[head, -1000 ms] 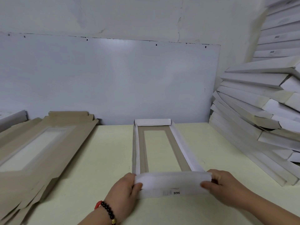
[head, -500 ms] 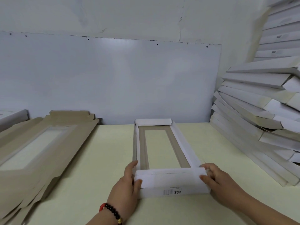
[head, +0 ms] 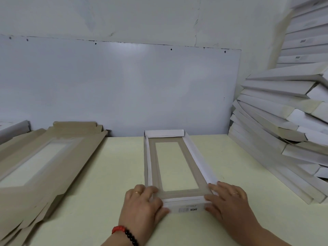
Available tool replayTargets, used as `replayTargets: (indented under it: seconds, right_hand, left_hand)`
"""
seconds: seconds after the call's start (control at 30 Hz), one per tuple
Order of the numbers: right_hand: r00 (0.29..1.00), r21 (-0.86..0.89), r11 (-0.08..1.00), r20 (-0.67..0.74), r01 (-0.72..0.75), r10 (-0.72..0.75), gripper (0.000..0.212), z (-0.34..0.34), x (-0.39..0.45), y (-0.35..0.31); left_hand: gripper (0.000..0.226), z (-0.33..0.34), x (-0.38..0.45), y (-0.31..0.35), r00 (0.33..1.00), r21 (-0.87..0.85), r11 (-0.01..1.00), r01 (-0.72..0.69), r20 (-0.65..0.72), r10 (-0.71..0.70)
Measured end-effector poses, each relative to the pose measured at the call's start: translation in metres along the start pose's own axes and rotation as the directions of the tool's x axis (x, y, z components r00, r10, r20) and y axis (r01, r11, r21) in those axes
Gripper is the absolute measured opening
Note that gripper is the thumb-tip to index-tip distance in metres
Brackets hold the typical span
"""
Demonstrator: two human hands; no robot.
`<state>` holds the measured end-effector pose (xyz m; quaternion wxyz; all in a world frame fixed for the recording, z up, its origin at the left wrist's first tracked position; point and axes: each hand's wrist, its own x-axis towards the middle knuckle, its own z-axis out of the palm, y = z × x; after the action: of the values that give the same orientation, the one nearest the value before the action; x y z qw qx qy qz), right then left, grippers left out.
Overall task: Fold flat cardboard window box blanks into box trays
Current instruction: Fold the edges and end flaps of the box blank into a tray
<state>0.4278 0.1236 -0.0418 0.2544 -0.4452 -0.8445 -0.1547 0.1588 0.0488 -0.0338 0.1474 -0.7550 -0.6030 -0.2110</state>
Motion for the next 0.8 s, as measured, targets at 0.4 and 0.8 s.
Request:
replayTargets:
  seconds: [0.4, 0.8]
  right_hand:
    - [0.923, 0.085, 0.945, 0.203, 0.316, -0.326, 0.035, -0.002, 0.031, -0.046]
    - [0.779, 0.156, 0.974, 0.585, 0.165, -0.226, 0.013, -0.026, 0.031, 0.006]
  left_hand:
    - [0.027, 0.009, 0.029, 0.038, 0.885, 0.142, 0.983, -0.119, 0.464, 0.040]
    - [0.029, -0.005, 0.019, 0.006, 0.881, 0.141, 0.982, -0.124, 0.471, 0.044]
